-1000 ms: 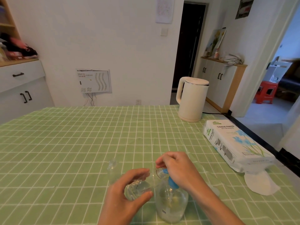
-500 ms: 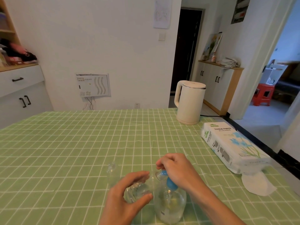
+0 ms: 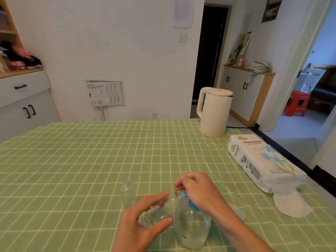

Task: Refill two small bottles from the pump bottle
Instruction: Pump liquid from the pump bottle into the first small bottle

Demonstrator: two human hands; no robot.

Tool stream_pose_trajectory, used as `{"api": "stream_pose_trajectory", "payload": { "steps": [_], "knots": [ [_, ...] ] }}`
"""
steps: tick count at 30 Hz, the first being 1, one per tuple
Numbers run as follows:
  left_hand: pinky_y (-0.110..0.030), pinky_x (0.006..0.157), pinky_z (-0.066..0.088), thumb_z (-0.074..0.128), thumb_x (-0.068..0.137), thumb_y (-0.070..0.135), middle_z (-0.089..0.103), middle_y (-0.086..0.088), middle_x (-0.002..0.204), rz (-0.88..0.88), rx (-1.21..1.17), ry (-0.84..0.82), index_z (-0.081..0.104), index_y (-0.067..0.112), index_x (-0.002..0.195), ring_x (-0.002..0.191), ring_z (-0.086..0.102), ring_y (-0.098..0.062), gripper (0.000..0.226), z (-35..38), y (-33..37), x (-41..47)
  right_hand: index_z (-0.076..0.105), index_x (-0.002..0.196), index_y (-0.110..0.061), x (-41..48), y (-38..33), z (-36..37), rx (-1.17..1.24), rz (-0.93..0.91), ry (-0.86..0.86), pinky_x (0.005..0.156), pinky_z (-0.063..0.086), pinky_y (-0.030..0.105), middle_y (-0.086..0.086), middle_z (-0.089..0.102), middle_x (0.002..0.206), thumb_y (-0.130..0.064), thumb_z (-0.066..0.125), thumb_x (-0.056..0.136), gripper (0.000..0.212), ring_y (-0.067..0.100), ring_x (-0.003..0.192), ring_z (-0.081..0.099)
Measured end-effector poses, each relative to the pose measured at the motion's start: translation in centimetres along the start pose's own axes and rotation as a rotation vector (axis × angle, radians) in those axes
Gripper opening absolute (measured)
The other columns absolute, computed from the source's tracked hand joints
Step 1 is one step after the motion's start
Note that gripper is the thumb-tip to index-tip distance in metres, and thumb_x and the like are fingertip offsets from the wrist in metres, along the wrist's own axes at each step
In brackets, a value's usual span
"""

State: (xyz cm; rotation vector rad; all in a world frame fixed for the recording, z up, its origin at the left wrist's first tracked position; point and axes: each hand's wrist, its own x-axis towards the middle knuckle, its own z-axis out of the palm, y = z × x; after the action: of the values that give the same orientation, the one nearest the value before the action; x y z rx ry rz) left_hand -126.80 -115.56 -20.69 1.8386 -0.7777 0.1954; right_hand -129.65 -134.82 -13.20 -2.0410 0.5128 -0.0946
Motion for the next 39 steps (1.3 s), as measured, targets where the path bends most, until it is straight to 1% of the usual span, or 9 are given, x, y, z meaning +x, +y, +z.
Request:
{"api": "stream_pose_trajectory", "payload": {
  "steps": [6, 9, 14, 20, 25, 27, 32, 36, 39],
  "knots": [
    [-0.005, 0.088, 0.050, 0.098, 0.063, 0.001, 0.081, 0.024, 0.104, -0.008, 0.000, -0.002, 0.079, 0.034, 0.113, 0.102, 0.074, 0.003, 0.063, 0.2, 0.0, -0.1, 0.083, 0.085, -0.020, -0.1, -0.2, -0.4, 0.003, 0.011, 0.004, 0.102, 0.058, 0.042, -0.006, 0.082, 0.091, -0.019, 0.053, 0.100, 0.033, 0.012, 0.097, 0.076],
    [-0.007, 0.088, 0.051, 0.100, 0.062, 0.014, 0.080, 0.024, 0.105, 0.008, -0.044, 0.013, 0.079, 0.044, 0.112, 0.102, 0.075, 0.003, 0.062, 0.1, 0.4, 0.0, 0.082, 0.087, -0.013, -0.1, -0.5, -0.7, -0.019, 0.008, 0.011, 0.100, 0.058, 0.048, 0.005, 0.082, 0.094, -0.023, 0.057, 0.098, 0.029, 0.025, 0.100, 0.076],
    [-0.005, 0.090, 0.051, 0.096, 0.061, 0.028, 0.080, 0.026, 0.104, 0.031, -0.077, 0.035, 0.070, 0.054, 0.117, 0.103, 0.075, 0.004, 0.067, 0.2, 0.4, 0.1, 0.082, 0.084, -0.019, -0.1, -0.5, -0.7, -0.018, 0.014, 0.007, 0.100, 0.058, 0.043, -0.007, 0.082, 0.089, -0.022, 0.056, 0.099, 0.030, 0.013, 0.096, 0.076],
    [-0.007, 0.092, 0.052, 0.088, 0.061, 0.045, 0.081, 0.024, 0.105, 0.037, -0.107, 0.023, 0.071, 0.047, 0.120, 0.103, 0.076, 0.002, 0.062, 0.5, -0.4, 0.4, 0.083, 0.082, -0.017, 0.1, -0.1, -0.2, -0.014, 0.010, 0.001, 0.100, 0.058, 0.039, -0.012, 0.081, 0.086, -0.018, 0.054, 0.100, 0.034, 0.004, 0.094, 0.074],
    [-0.008, 0.093, 0.053, 0.098, 0.061, 0.027, 0.081, 0.022, 0.107, 0.057, -0.071, 0.005, 0.072, 0.047, 0.120, 0.105, 0.076, 0.001, 0.067, 0.6, -0.9, 0.1, 0.082, 0.082, -0.018, -0.1, 0.0, -0.2, -0.007, 0.019, -0.016, 0.101, 0.057, 0.039, -0.011, 0.081, 0.087, -0.017, 0.053, 0.101, 0.034, 0.005, 0.095, 0.074],
    [-0.007, 0.092, 0.053, 0.097, 0.061, 0.022, 0.081, 0.022, 0.106, 0.059, -0.072, 0.009, 0.072, 0.047, 0.118, 0.104, 0.076, 0.001, 0.067, 0.6, -0.7, 0.1, 0.082, 0.083, -0.017, -0.1, -0.2, -0.4, -0.016, 0.017, -0.008, 0.101, 0.057, 0.040, -0.010, 0.081, 0.088, -0.019, 0.054, 0.100, 0.033, 0.008, 0.095, 0.075],
    [-0.008, 0.093, 0.053, 0.088, 0.063, 0.041, 0.081, 0.021, 0.106, 0.049, -0.118, 0.026, 0.071, 0.047, 0.119, 0.104, 0.077, 0.000, 0.059, 0.4, 0.0, 0.4, 0.080, 0.081, -0.014, -0.4, -0.7, -0.9, -0.041, 0.016, 0.014, 0.094, 0.058, 0.043, -0.003, 0.082, 0.088, -0.023, 0.056, 0.098, 0.031, 0.026, 0.099, 0.075],
    [-0.008, 0.093, 0.054, 0.091, 0.063, 0.032, 0.082, 0.021, 0.106, 0.072, -0.093, 0.022, 0.072, 0.046, 0.119, 0.103, 0.077, 0.000, 0.060, 0.4, -0.2, 0.5, 0.082, 0.087, -0.013, -0.4, -0.8, -0.7, -0.023, 0.028, -0.007, 0.099, 0.058, 0.041, -0.003, 0.082, 0.091, -0.024, 0.055, 0.100, 0.032, 0.017, 0.098, 0.076],
    [-0.009, 0.093, 0.054, 0.088, 0.064, 0.039, 0.081, 0.021, 0.107, 0.069, -0.089, 0.016, 0.072, 0.045, 0.120, 0.104, 0.077, 0.000, 0.058, 0.4, -0.1, 0.5, 0.083, 0.088, -0.020, -0.4, -0.8, -0.6, -0.018, 0.025, -0.030, 0.101, 0.056, 0.035, -0.011, 0.081, 0.095, -0.023, 0.054, 0.101, 0.033, 0.006, 0.100, 0.073]
  ]
}}
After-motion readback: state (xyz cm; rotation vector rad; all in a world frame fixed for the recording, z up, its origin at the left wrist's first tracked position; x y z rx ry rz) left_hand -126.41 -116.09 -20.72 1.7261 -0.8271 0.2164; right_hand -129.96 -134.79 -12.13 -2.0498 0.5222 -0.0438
